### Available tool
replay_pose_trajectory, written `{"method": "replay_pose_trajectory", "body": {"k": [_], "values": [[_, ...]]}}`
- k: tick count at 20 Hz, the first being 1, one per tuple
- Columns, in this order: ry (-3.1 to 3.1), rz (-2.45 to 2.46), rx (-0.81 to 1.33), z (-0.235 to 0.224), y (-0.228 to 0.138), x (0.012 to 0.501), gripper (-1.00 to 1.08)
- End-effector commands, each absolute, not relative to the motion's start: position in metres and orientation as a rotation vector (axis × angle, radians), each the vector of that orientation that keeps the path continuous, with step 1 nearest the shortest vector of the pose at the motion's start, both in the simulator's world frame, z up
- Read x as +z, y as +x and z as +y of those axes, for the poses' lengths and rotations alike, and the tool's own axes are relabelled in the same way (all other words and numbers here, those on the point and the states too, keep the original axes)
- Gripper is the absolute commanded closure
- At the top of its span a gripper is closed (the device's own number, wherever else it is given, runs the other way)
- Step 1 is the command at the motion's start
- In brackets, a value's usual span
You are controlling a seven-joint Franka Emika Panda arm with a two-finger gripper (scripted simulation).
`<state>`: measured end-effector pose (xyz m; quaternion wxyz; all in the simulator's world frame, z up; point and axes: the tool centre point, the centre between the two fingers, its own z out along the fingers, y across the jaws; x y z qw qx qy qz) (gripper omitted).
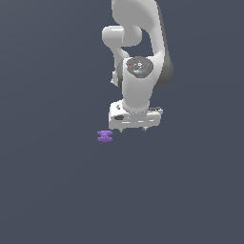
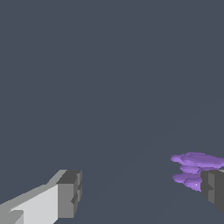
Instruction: Pick up the object and move it to a goal position.
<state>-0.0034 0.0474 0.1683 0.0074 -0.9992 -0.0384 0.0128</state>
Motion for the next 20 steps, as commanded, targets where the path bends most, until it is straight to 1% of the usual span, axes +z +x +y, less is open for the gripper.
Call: {"method": "replay_pose_trajectory", "body": {"k": [1, 11, 20], "values": [[-3.124, -0.120, 0.040, 0.047, -0.003, 0.168, -0.92], [-3.127, -0.161, 0.012, 0.061, -0.005, 0.179, -0.92], [-3.125, -0.204, 0.013, 0.057, -0.005, 0.176, -0.92]]}}
